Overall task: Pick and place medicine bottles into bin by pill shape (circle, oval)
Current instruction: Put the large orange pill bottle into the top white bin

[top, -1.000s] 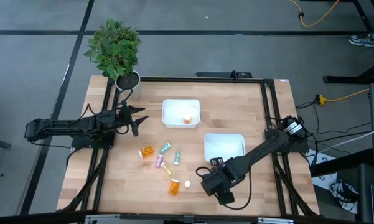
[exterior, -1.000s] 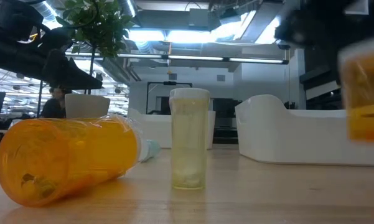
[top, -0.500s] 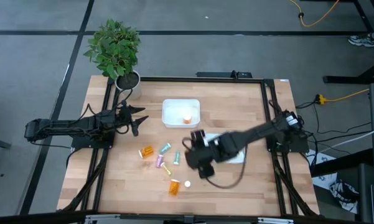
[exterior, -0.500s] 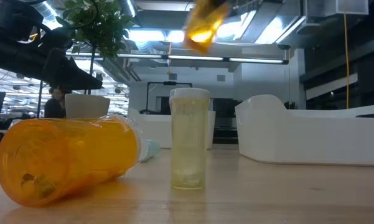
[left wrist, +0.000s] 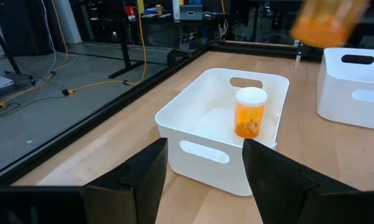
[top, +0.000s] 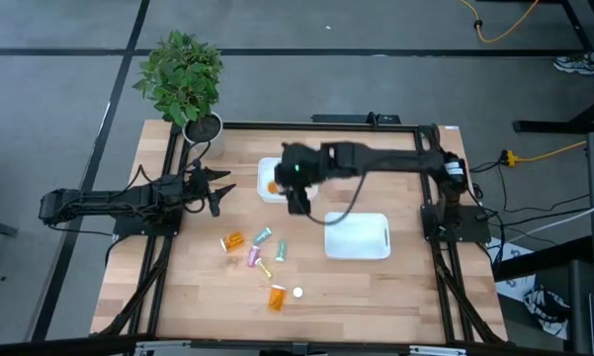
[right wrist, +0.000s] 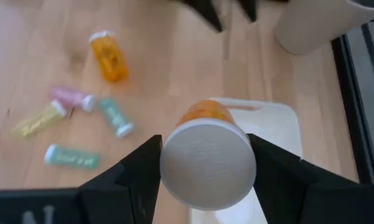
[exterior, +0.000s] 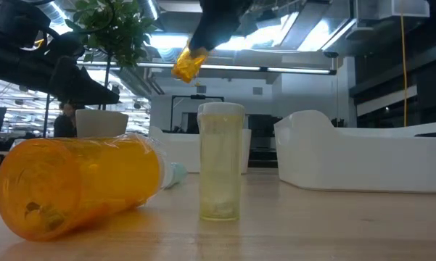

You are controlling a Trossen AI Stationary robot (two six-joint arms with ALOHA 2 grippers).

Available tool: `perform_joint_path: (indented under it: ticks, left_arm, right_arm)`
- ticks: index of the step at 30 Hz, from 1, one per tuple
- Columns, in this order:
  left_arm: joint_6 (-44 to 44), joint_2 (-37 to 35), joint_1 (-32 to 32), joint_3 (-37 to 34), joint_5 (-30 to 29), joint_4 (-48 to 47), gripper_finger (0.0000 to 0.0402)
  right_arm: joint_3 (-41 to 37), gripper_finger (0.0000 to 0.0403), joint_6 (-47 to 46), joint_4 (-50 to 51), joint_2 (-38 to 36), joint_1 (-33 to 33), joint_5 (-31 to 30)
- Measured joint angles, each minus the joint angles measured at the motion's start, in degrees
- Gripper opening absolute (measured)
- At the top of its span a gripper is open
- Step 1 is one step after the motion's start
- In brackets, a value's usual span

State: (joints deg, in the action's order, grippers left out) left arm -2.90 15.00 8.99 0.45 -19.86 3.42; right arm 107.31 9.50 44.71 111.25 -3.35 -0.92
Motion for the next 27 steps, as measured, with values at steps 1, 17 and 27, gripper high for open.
perform_joint_path:
  ticks: [1,17,27]
  left_arm:
    - [0.00,0.00,0.00,0.02,0.00,0.00,0.0202]
    - [0.38,0.26,0.00,0.01,-0.01,0.02,0.0202]
    - [0.39,0.26,0.00,0.02,-0.01,0.02,0.0202]
  right_arm:
    - [0.00,0.0212,-0.09,-0.44,0.14,-1.26,1.19]
    - [-0.04,0.0212,0.02,-3.99,9.38,-9.77,12.35]
    - [-0.04,0.0213,-0.07,-2.06,13.79,-10.69,12.60]
